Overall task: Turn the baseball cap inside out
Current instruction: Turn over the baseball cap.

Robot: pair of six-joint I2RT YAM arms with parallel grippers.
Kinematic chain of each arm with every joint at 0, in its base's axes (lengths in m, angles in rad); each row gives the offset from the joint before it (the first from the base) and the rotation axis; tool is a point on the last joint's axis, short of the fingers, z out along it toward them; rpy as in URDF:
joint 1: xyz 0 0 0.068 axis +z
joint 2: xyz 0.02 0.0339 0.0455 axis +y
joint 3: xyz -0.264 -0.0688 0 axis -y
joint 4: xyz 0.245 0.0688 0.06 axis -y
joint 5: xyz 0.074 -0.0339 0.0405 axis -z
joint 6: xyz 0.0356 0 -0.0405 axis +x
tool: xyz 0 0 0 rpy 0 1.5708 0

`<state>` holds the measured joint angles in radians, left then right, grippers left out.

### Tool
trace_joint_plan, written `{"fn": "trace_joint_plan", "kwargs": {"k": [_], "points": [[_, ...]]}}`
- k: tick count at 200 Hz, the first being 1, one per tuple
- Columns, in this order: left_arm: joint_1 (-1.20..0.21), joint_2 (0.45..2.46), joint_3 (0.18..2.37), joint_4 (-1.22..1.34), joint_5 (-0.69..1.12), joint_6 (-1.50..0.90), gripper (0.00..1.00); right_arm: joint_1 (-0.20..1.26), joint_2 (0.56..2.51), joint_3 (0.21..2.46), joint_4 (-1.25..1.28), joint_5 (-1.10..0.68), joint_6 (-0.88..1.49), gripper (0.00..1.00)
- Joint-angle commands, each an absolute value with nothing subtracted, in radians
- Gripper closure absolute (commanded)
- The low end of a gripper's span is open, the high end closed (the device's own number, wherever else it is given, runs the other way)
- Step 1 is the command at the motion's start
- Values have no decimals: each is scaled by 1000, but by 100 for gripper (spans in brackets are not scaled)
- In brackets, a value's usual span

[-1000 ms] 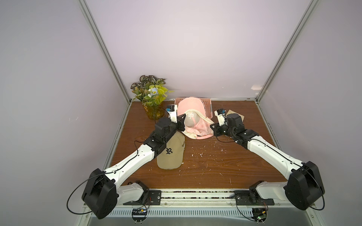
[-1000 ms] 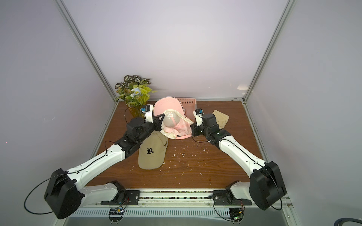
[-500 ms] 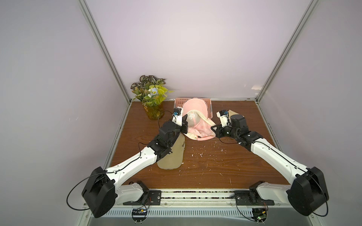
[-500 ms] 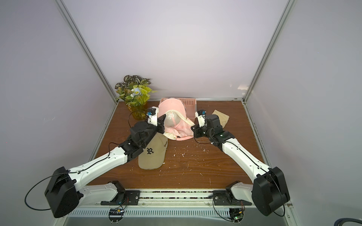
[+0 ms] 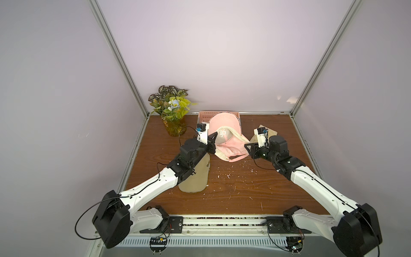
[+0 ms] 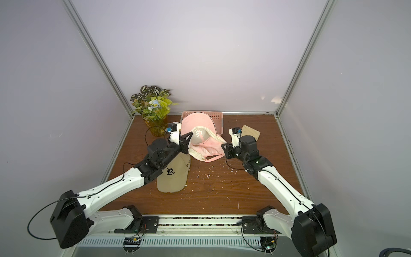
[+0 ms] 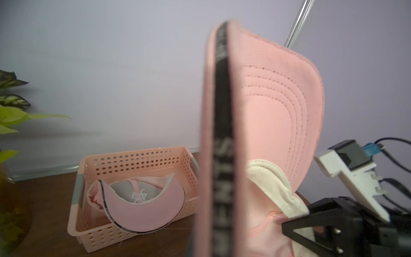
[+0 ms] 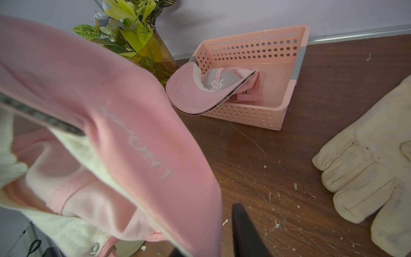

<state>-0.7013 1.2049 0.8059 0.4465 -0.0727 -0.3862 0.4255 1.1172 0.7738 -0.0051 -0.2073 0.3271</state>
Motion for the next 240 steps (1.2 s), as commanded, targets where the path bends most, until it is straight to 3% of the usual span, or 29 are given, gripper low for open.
{"fn": "trace_joint_plan", "kwargs": {"k": [1,20,73,93,120,171,240], "points": [[-687,1170,835,523,-10,-637,100,446,1026,756,117,-133,229,59],[-689,1182,877,453,-55,-748,100,477,939,695,200,-66,120,47],[-701,1221,997,170,-245,-895,100,533,780,612,322,83,-81,40],[-703,1229,1012,133,-273,-900,100,543,762,614,326,119,-111,40],[-713,1243,1048,87,-298,-943,100,575,763,623,326,32,-176,40],[-751,1306,1179,-92,-407,-1066,100,741,812,623,361,-84,-348,40],[-766,1333,1207,-76,-363,-1126,100,923,995,666,468,132,-539,41]]}}
